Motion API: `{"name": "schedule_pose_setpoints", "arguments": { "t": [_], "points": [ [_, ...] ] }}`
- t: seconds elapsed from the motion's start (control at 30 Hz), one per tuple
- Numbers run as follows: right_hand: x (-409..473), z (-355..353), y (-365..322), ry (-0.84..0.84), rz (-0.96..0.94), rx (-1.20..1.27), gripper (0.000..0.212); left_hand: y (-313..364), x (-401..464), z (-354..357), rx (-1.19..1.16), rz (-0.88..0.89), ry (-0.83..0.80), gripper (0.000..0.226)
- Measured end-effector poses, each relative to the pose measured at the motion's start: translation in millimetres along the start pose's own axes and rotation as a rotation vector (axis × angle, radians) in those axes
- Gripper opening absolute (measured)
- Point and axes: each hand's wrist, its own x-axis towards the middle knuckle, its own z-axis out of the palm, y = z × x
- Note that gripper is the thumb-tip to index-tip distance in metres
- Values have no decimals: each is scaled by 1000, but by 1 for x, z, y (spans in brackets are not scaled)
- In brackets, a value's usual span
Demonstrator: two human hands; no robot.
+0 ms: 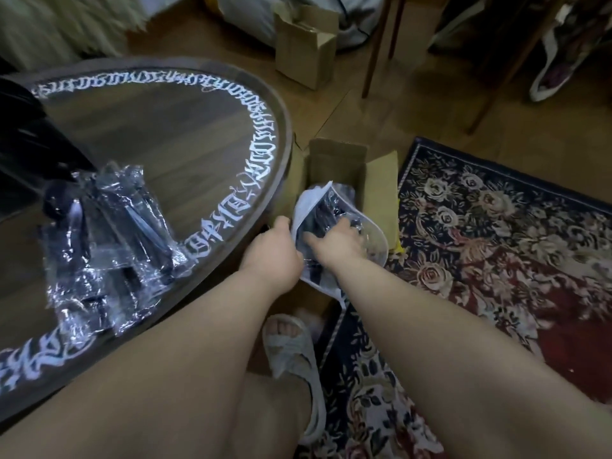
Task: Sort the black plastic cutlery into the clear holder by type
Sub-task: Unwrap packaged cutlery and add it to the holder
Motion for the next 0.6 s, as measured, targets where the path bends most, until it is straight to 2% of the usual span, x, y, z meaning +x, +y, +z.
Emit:
{"name": "schedule_pose_setpoints", "arguments": {
  "t": [0.07, 0.13, 0.27, 0.33, 0.43, 0.53, 0.6],
  "points": [
    [3, 9, 0, -57, 49, -69, 104, -3, 1, 0, 2, -10, 5, 41],
    [4, 15, 6, -65, 35, -201, 102, -5, 2, 0, 10, -7, -1, 41],
    [7, 8, 19, -77, 88, -250, 75, -7, 4, -2, 0, 4, -15, 42],
    [6, -6, 21, -71, 96, -210, 51, -5, 3, -3, -25, 8, -12, 42],
    [-1, -25, 21, -81, 98, -92, 19, -5, 1, -5, -45, 17, -27, 43],
    [-6, -27, 21, -124, 117, 219, 4, -6, 0, -5, -54, 24, -43, 46],
    [-7, -24, 22, -141, 148, 451, 8, -6, 0, -6, -70, 35, -44, 47]
  ]
}}
